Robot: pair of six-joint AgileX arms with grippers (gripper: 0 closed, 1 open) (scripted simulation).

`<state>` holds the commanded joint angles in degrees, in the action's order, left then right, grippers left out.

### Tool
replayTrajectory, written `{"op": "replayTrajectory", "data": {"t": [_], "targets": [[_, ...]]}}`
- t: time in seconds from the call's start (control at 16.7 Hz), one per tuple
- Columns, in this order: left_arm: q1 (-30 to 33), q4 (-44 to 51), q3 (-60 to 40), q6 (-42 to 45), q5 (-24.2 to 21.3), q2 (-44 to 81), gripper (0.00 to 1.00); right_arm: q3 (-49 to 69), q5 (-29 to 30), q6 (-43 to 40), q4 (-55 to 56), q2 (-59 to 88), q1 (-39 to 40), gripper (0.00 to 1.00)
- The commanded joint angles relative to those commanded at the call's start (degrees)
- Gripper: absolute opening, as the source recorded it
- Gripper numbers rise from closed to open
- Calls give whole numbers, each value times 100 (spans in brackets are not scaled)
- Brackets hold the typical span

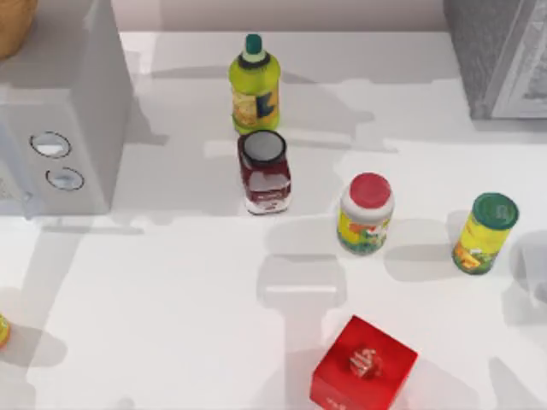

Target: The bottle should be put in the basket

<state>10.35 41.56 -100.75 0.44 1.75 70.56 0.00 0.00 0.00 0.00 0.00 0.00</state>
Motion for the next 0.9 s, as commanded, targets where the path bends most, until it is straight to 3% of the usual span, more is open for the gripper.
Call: {"op": "replayTrajectory", "data": {"t": [0.24, 0.42, 0.9], "targets": [[-1154, -699, -887, 112, -480, 1533, 0, 0, 0, 0, 0, 0, 0, 100], [-1686, -1022, -1303, 163, -702, 2251, 0, 0, 0, 0, 0, 0, 0, 100], [-1820, -1121, -1379, 187, -748, 2467, 0, 0, 0, 0, 0, 0, 0, 100]]}}
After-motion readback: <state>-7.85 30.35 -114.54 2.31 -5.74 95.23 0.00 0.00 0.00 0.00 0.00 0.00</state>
